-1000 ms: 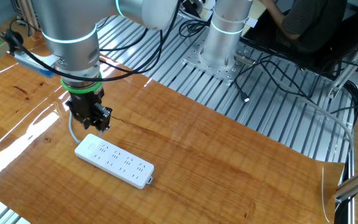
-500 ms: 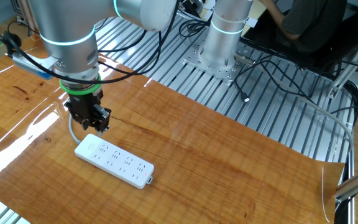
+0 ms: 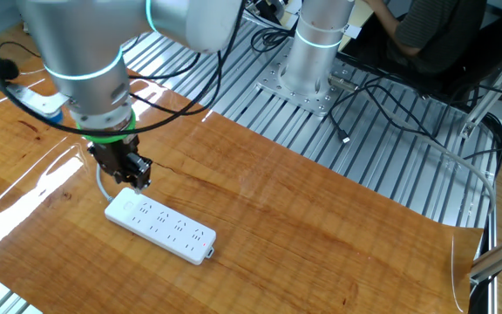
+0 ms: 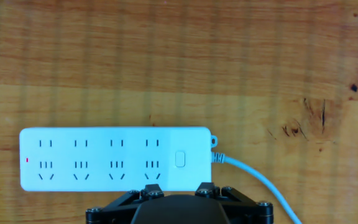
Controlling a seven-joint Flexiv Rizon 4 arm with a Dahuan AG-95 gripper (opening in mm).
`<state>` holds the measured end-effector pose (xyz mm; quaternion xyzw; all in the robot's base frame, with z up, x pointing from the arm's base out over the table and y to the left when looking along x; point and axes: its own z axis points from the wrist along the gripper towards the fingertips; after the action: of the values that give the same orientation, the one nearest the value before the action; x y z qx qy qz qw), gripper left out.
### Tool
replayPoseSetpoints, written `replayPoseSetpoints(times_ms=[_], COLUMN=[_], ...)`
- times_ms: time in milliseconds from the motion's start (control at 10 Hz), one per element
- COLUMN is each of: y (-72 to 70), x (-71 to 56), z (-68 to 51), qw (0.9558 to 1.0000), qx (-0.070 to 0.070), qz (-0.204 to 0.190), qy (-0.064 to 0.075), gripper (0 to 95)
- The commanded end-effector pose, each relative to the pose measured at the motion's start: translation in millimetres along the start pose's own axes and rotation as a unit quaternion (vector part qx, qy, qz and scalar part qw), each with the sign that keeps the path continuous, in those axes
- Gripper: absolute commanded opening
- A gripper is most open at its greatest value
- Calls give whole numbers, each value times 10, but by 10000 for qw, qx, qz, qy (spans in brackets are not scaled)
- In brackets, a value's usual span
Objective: Turn off the power strip by pressing the button
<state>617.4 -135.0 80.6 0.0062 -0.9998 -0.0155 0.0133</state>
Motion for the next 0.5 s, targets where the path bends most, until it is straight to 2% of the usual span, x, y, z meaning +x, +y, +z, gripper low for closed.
replayPoseSetpoints(times_ms=[100, 200, 300, 400, 500], y=[-4, -4, -4, -3, -13], x=[43, 43, 43, 37, 23], z=[-10, -10, -10, 3, 43], qw=[9999, 9999, 9995, 9990, 9989], qx=[68, 116, 235, 312, 325], qz=[79, 16, -121, -187, -208], qy=[-73, -110, -198, -254, -266], gripper=[380, 380, 380, 570, 570])
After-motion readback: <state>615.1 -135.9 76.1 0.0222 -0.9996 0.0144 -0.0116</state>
